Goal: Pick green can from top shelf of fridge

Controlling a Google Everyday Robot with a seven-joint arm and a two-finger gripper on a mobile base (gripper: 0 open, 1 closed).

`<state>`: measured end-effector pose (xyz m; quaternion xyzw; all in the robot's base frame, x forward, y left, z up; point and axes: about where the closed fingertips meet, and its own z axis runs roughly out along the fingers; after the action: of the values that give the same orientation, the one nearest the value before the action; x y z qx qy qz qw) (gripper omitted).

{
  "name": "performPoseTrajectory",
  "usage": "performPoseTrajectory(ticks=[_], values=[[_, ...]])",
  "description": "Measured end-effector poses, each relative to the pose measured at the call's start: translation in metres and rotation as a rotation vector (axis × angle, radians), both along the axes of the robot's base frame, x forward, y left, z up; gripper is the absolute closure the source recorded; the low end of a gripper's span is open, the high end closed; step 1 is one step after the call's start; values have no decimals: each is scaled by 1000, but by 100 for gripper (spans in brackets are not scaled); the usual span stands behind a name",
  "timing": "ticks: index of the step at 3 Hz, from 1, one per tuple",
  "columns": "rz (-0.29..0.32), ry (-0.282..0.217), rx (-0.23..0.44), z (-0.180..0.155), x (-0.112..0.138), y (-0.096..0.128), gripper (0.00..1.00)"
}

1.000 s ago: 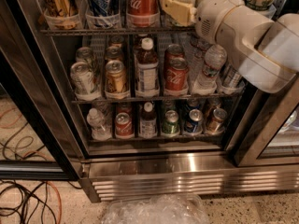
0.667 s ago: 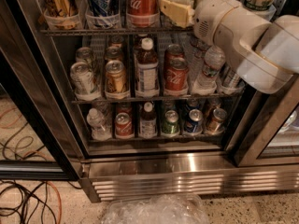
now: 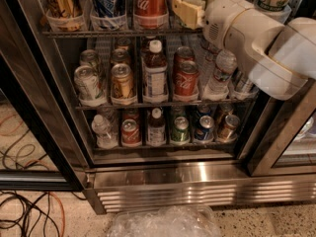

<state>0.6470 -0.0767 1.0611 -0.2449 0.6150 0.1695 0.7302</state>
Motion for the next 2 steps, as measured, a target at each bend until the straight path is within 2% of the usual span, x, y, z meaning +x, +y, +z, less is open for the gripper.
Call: performPoseTrajectory(ticks=[2], values=[[0, 0, 0, 0, 0, 0, 100]])
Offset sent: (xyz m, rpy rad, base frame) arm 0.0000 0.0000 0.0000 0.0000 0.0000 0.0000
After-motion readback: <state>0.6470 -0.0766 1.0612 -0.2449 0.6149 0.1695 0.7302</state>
